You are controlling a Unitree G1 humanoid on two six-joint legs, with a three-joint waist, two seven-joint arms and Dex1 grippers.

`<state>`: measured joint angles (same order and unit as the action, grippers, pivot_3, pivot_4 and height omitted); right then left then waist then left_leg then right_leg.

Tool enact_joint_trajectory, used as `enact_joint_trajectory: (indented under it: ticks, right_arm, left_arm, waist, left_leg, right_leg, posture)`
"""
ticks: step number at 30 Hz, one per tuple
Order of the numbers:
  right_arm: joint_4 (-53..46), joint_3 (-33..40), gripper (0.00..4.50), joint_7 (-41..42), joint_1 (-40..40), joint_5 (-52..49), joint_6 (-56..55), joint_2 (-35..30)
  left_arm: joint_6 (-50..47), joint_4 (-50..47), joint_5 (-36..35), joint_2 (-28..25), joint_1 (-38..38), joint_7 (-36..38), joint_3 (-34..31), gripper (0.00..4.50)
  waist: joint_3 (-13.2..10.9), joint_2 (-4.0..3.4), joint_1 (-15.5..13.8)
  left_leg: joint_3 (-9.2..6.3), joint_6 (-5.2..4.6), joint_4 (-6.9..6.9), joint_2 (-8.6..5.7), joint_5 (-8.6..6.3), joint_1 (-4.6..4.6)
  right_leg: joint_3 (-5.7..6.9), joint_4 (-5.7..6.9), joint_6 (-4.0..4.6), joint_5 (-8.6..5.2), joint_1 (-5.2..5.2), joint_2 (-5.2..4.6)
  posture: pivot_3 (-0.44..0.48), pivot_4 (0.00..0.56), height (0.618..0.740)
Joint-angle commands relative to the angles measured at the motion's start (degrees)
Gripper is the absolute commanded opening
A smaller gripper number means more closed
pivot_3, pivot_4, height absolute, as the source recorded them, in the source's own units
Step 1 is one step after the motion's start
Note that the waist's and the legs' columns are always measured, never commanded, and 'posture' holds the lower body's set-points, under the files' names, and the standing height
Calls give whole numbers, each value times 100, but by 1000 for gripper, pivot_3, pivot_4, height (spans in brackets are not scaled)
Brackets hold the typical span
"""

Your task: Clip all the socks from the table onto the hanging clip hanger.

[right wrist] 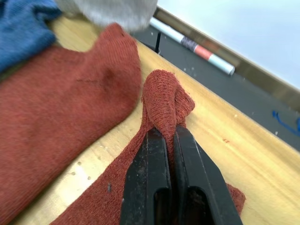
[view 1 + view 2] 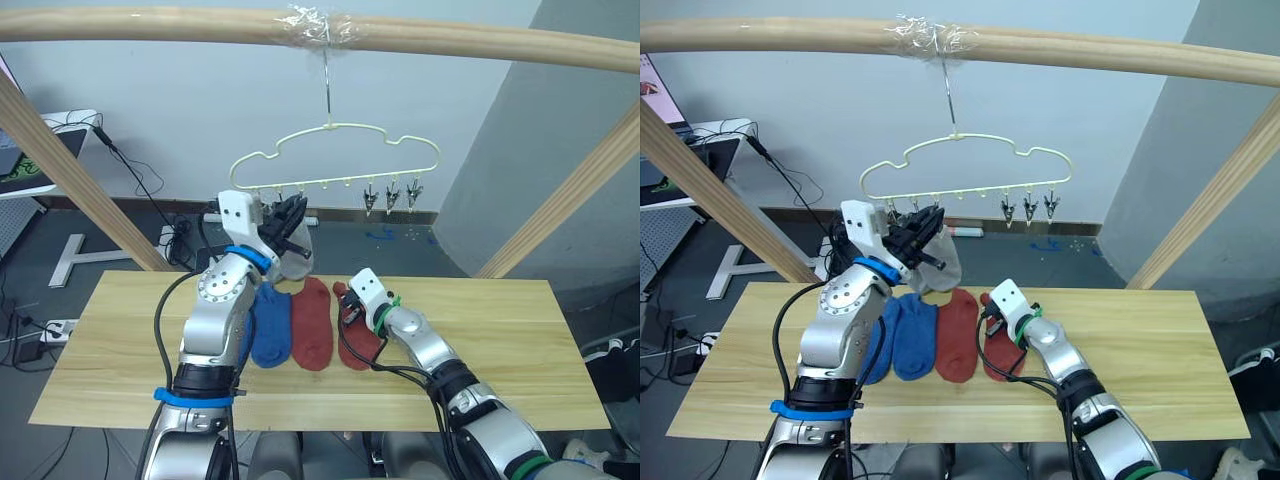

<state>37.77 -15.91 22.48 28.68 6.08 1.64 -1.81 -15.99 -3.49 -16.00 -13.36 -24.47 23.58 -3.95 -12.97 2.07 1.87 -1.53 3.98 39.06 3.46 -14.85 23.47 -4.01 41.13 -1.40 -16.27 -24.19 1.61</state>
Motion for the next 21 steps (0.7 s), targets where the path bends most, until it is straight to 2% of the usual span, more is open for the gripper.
enact_joint_trajectory:
  ticks: [1, 4, 7, 13, 21]
  right_arm:
    - [-1477, -224, 0, 280, -216, 77, -41, -114]
    - [-2559, -316, 0, 399, -392, -18, 72, -141]
    - [-2918, -350, 0, 375, -420, -34, 184, -107]
    - [-2957, -367, 0, 259, -139, -64, 274, 194]
    - [-2851, -247, 0, 203, 89, -145, 210, 270]
  left_arm:
    - [-796, -443, -915, -135, -174, 291, -375, 47]
    - [-1372, -531, -1480, -321, -199, 524, -563, 47]
    - [-1584, -552, -1648, -425, -190, 572, -592, 47]
    - [-1667, -556, -1681, -495, -144, 665, -511, 47]
    - [-1604, -519, -1606, -506, -110, 708, -445, 47]
  waist:
    - [0, -1, 3]
    - [-1, -1, 19]
    - [0, 0, 9]
    - [0, 0, 5]
    - [0, 0, 4]
  left_leg:
    - [-1, 0, 0, 0, 0, 0]
    - [-6, 0, 0, 4, 0, 1]
    - [-10, 0, 0, 6, 0, 0]
    - [-7, 4, 0, 5, 2, -1]
    - [-7, 5, 0, 6, 2, 0]
  right_leg:
    - [1, 0, 0, 0, 0, 0]
    - [3, 0, -1, -1, 0, 4]
    - [6, 0, -1, -1, 1, 8]
    - [4, -2, -1, -1, 2, 8]
    - [3, -4, 0, 0, 1, 8]
  posture:
    - [6, 180, 694]
    - [2, 180, 694]
    - [-3, 177, 694]
    - [-11, 173, 694]
    - [-7, 168, 694]
